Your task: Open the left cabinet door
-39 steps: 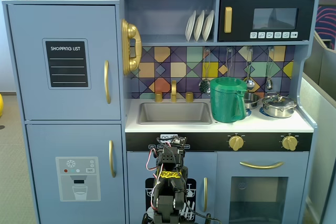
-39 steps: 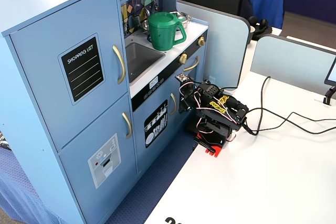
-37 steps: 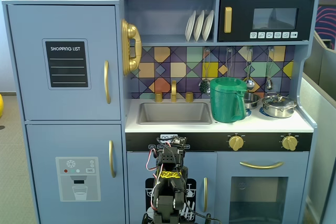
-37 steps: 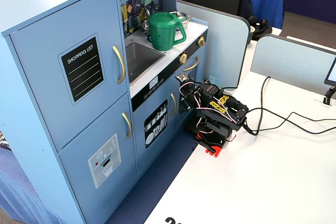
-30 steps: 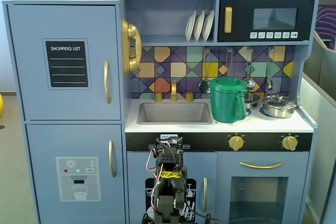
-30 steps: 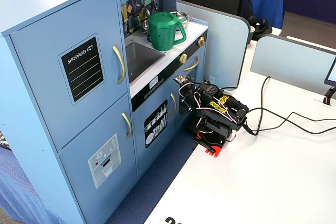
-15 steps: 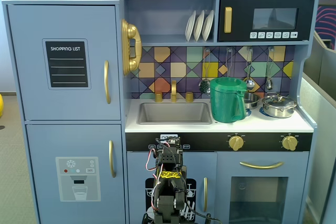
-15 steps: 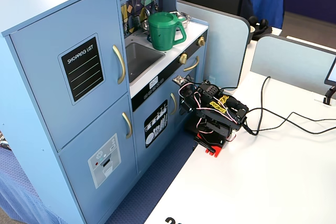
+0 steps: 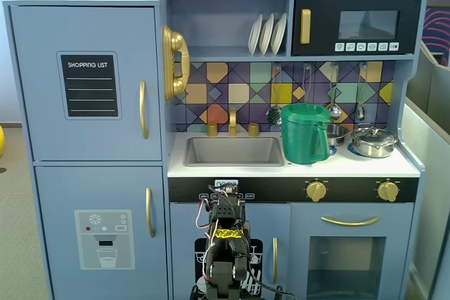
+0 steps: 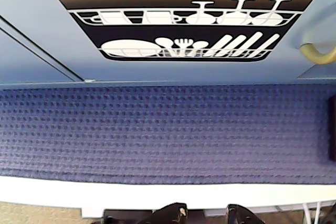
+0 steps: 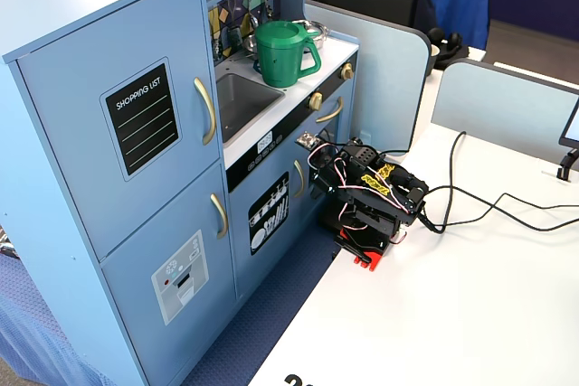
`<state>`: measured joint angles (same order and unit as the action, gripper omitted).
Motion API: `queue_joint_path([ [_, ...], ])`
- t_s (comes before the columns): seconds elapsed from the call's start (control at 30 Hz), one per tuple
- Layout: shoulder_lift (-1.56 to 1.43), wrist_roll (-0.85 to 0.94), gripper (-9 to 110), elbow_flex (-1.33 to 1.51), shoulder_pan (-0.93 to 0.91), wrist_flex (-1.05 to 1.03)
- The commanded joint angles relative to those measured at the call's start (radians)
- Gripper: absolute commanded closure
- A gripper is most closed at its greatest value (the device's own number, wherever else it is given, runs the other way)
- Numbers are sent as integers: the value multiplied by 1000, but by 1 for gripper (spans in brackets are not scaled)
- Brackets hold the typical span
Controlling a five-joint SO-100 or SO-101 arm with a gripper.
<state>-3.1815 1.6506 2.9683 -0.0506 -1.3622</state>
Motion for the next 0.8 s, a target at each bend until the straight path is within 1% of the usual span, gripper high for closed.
queue_joint_path([
  [0.0,11,0,101,-133,34,-43],
  [0.2,49,-46,101,-370,143,-37],
  [0.33,86,8,100,-494,172,72],
  [0.47,144,107,99,-607,206,242],
  [0.63,221,265,96,-680,318,560],
  [0.7,259,293,95,-710,382,661],
  [0.77,298,268,95,-767,457,690],
])
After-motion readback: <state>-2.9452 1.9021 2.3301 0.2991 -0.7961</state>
